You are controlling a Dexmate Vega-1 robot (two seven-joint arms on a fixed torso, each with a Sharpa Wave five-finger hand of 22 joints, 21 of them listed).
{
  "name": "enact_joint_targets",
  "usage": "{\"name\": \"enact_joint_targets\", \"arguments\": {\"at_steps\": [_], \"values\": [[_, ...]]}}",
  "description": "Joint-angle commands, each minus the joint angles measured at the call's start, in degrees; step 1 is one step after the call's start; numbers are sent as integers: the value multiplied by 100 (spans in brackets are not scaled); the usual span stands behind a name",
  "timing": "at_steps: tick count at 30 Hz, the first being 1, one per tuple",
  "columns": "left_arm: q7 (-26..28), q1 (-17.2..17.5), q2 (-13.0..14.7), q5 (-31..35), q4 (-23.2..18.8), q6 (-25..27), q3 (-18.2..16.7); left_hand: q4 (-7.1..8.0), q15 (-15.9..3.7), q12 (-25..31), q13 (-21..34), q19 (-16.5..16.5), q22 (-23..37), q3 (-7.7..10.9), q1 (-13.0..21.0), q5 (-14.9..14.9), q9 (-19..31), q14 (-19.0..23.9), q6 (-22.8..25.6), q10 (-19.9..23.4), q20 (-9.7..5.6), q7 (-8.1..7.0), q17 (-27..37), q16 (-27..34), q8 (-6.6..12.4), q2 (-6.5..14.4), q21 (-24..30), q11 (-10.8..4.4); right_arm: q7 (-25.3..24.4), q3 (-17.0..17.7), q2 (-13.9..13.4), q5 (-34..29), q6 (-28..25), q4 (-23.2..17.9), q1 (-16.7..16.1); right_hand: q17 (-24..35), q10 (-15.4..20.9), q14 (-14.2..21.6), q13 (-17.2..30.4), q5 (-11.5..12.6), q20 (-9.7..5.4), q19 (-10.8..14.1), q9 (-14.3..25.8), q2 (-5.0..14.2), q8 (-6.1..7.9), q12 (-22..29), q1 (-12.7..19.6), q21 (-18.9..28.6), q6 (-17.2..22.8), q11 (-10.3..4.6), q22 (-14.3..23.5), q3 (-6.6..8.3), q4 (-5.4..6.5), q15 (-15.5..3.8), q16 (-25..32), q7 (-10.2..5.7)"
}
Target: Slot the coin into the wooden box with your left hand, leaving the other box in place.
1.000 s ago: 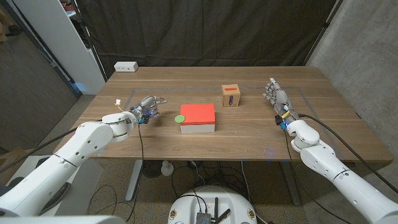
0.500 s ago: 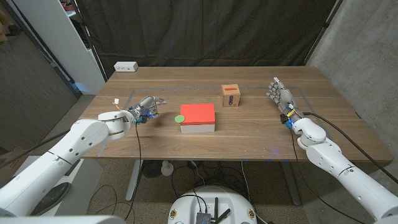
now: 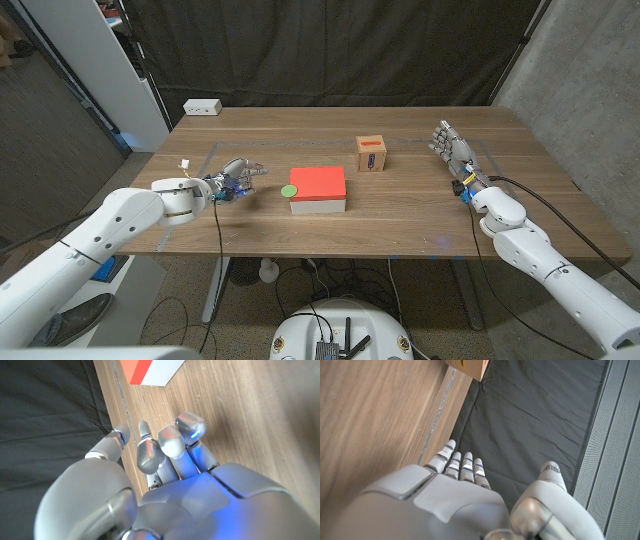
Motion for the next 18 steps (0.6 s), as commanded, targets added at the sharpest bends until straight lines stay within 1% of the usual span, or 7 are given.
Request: {"name": "enact_joint_targets", "arguments": {"at_steps": [1,3,4,8,12,14,18], "values": [[705,178,298,-623,-316,323,-198,-24,-3,-30,-29,-30,-27,31,-40,-18,57,-24,135,22,-346,-63,-44,6,109,-26,-43,-4,-76,-35,15,-57,-20,-28,-2,12,20,15,6,-16,31,10,24,0,11,7,81,3,46,34,19,5,-25,24,25,110],[813,158,368,-751,-346,415,-194,-30,-3,-46,-57,-23,-34,26,-34,-20,84,-22,187,13,-347,-85,-75,-1,155,-35,-54,0,-97,-33,-9,-69,-50,-53,-18,10,23,21,6,-16,35,12,24,0,9,5,83,1,45,34,19,5,-25,29,25,111],[890,146,392,-812,-365,450,-187,-32,-4,-50,-79,-18,-42,-6,-55,-31,110,-11,196,25,-342,-98,-82,7,184,-80,-60,3,-124,-34,-21,-95,-57,-65,-27,9,25,22,6,-16,41,12,24,-1,9,5,83,0,46,37,19,4,-25,30,25,110],[700,128,588,-927,-337,521,-172,-23,-2,-7,-85,31,-79,-81,-98,-61,170,-4,248,75,-341,-119,-145,-4,266,-150,-94,7,-185,-23,-24,-113,-63,-91,-67,6,43,38,5,-17,47,11,24,0,6,9,84,-3,44,44,19,4,-25,31,29,106],[386,302,655,-1026,-236,364,-279,-16,-3,5,-123,80,-64,-149,-180,-95,237,37,220,59,-340,-130,-182,24,331,-251,-141,9,-252,-28,-56,-163,-102,-163,-113,3,58,51,6,-17,56,13,24,0,6,12,84,-6,46,43,19,3,-25,43,32,101],[408,326,696,-1083,-240,363,-287,-16,-5,13,-124,92,-60,-152,-185,-98,249,35,216,63,-342,-129,-191,22,343,-258,-147,9,-302,-26,-72,-189,-130,-219,-139,2,62,53,6,-17,58,18,24,0,5,12,84,-4,46,39,19,3,-25,41,32,100],[506,357,772,-1209,-262,360,-316,-60,-3,32,-166,142,-47,-165,-121,-113,292,61,254,66,-351,-147,-243,35,428,-325,-174,11,-369,-19,-98,-242,-140,-303,-182,0,70,64,6,-18,65,20,24,0,5,13,85,-6,49,45,19,2,-25,42,35,96]]}}
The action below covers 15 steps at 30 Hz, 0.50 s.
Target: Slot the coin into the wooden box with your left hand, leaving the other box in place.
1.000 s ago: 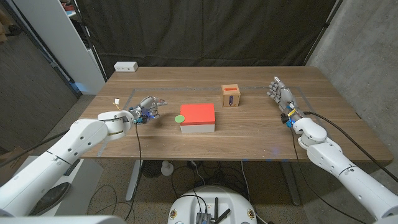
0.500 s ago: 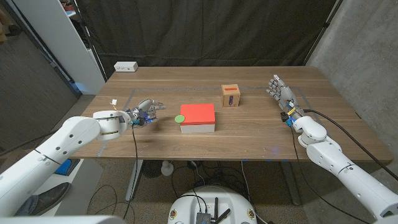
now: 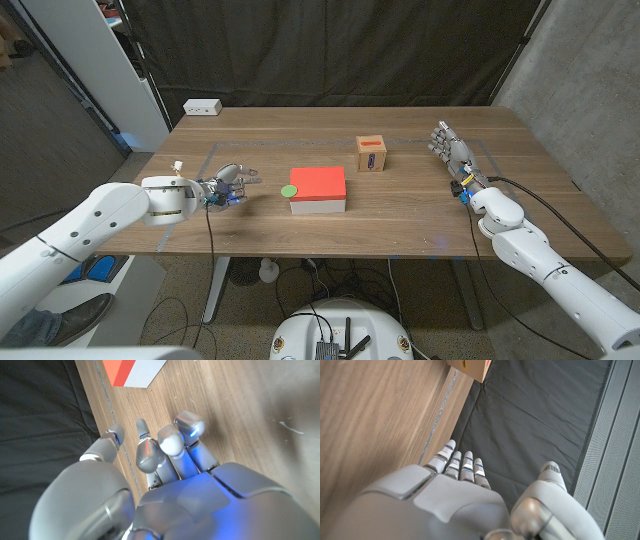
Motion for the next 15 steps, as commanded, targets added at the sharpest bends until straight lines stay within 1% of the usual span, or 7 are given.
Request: {"name": "enact_joint_targets", "arguments": {"at_steps": [1,6,8,10,12,13,15], "values": [[-55,195,278,-528,-1,-33,-146,-29,-1,66,-11,76,33,-24,64,-25,53,38,50,50,-324,-38,-76,8,86,-105,-10,-6,-226,9,-84,-129,-102,-262,-152,4,46,39,5,-18,26,23,25,0,6,15,85,-5,40,14,18,2,-25,15,37,86],[136,367,215,-646,-62,-242,-231,-78,-1,62,-103,117,85,54,396,-11,140,67,45,71,-331,-142,-114,35,190,-92,49,19,-322,19,-115,-199,-129,-367,-214,2,64,52,6,-18,30,28,25,0,9,19,86,-6,51,22,19,1,-26,15,40,79],[172,459,178,-679,-83,-347,-275,-94,2,36,-185,131,107,104,583,2,181,70,48,64,-334,-184,-151,34,241,-56,96,66,-358,29,-119,-200,-143,-413,-250,1,69,54,6,-18,32,29,25,-1,9,19,85,-7,54,21,19,0,-25,16,40,74],[65,518,173,-711,-59,-407,-302,-92,6,75,-178,123,115,121,708,3,221,75,19,66,-333,-208,-187,36,278,-47,125,98,-403,41,-122,-208,-158,-465,-290,-1,74,54,6,-18,38,29,25,-1,9,19,85,-8,56,21,19,-1,-25,17,38,78],[-44,552,182,-753,-28,-436,-322,-70,11,90,-172,111,109,126,826,-3,278,63,94,34,-329,-282,-236,31,376,-27,143,140,-445,45,-132,-235,-172,-506,-321,-1,76,57,6,-19,39,31,25,-2,11,19,85,-8,62,14,19,-1,-25,16,39,76],[-111,582,157,-792,1,-476,-346,-65,13,85,-174,117,107,122,854,-6,293,66,83,13,-328,-286,-242,36,389,-18,151,174,-470,49,-135,-245,-184,-530,-336,-2,82,58,6,-19,39,31,25,-2,11,20,85,-8,62,12,19,-1,-25,19,39,75],[-140,607,152,-902,28,-478,-373,-63,16,19,-261,138,107,117,973,-12,338,62,-6,-12,-325,-231,-287,32,410,18,183,276,-518,56,-139,-269,-197,-573,-364,-3,86,59,6,-19,41,32,25,-1,10,20,85,-9,63,10,19,-1,-25,17,38,73]]}}
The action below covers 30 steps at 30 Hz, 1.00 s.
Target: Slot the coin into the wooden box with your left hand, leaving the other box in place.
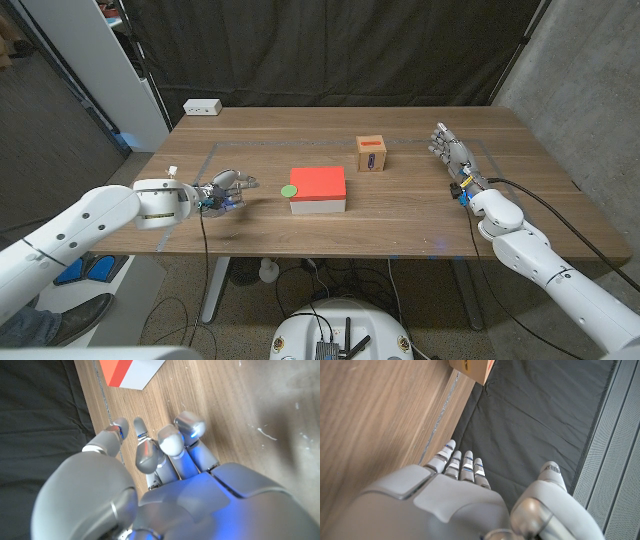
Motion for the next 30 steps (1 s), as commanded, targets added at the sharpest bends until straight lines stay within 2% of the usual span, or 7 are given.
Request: {"name": "enact_joint_targets", "arguments": {"at_steps": [1,8,14,21,30], "values": [[-166,282,-19,-437,65,-282,-177,29,38,-36,-46,78,15,17,247,7,106,44,-118,-41,-279,35,-50,46,75,57,85,162,-253,51,-49,-119,-91,-286,-191,-5,48,61,6,-19,43,32,25,-1,14,20,86,-10,62,8,18,-2,-26,15,39,59],[-17,260,92,-868,149,-144,-176,78,38,-70,-109,136,4,-70,307,-15,221,44,-379,-25,-275,43,-123,72,123,71,82,134,-414,83,-70,-170,-177,-450,-308,-9,67,77,6,-20,51,33,25,1,15,21,86,-14,72,16,19,-2,-25,20,41,54],[-221,50,147,-1039,337,-64,-3,113,33,-90,-140,178,-4,-132,268,-22,317,43,-541,-34,-273,-3,-156,95,183,52,34,75,-499,99,-87,-209,-240,-537,-372,-14,103,79,7,-21,55,35,25,6,23,30,89,-16,100,22,19,-1,-24,22,39,41],[-225,-232,187,-1148,427,-19,263,140,19,-180,-299,244,-9,-137,280,-14,456,7,-530,-34,-269,137,-168,95,384,153,-72,95,-577,116,-118,-260,-305,-632,-437,-19,132,106,8,-22,68,41,26,11,22,33,90,-18,112,2,20,0,-23,23,45,28],[-159,-610,357,-1306,479,187,570,154,17,-186,-368,277,-4,-156,233,-15,440,25,-496,-37,-268,170,-201,104,516,237,-175,90,-624,143,-129,-271,-333,-699,-514,-27,162,132,9,-24,82,60,26,18,25,31,93,-17,137,7,20,1,-22,28,49,20]]}}
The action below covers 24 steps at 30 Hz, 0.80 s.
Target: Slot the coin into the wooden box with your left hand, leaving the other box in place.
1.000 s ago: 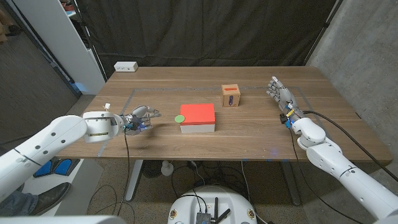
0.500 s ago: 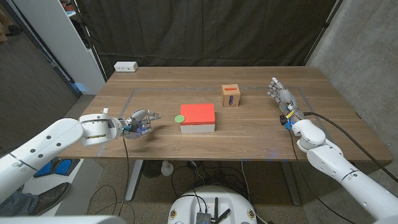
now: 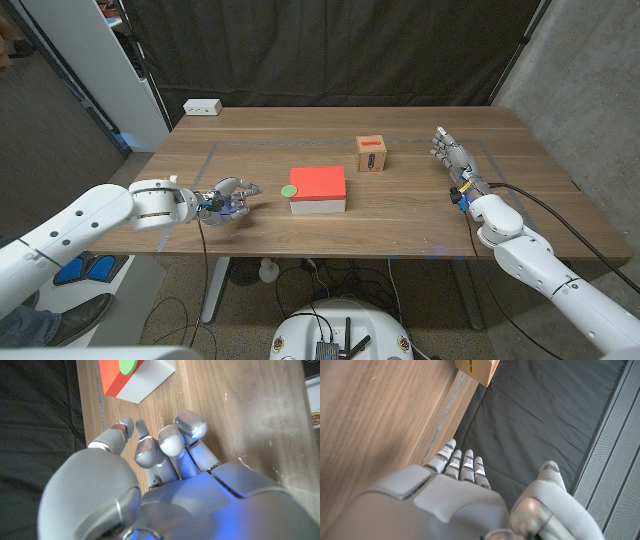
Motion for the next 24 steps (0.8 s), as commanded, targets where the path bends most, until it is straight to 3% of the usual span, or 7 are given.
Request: {"name": "enact_joint_targets", "arguments": {"at_steps": [1,10,24], "values": [[-14,-444,171,-283,123,234,382,13,-3,-7,-33,86,15,-21,-28,9,-6,31,22,4,-197,25,28,29,78,67,-45,-36,-99,49,-23,-15,-74,-150,-132,1,48,42,9,-24,55,29,26,-20,24,30,55,-17,44,-2,12,-1,-24,-1,48,50],[-275,-730,225,-253,209,333,664,4,-8,28,8,102,21,-40,-72,11,-49,31,-149,-11,-191,1,58,39,85,59,-96,-67,-59,48,-49,-31,-74,-163,-143,-5,75,49,10,-25,86,24,26,-15,21,32,58,-24,52,-1,13,0,-24,-8,46,51],[-783,-1112,90,-58,376,465,1090,21,-14,52,84,126,21,-72,-212,5,-158,-8,-350,-40,-193,91,32,-2,102,84,-173,-121,-57,85,-102,-27,-107,-235,-203,-14,106,76,13,-27,105,28,27,-11,12,28,64,-28,52,-16,13,0,-25,4,49,31]]}}
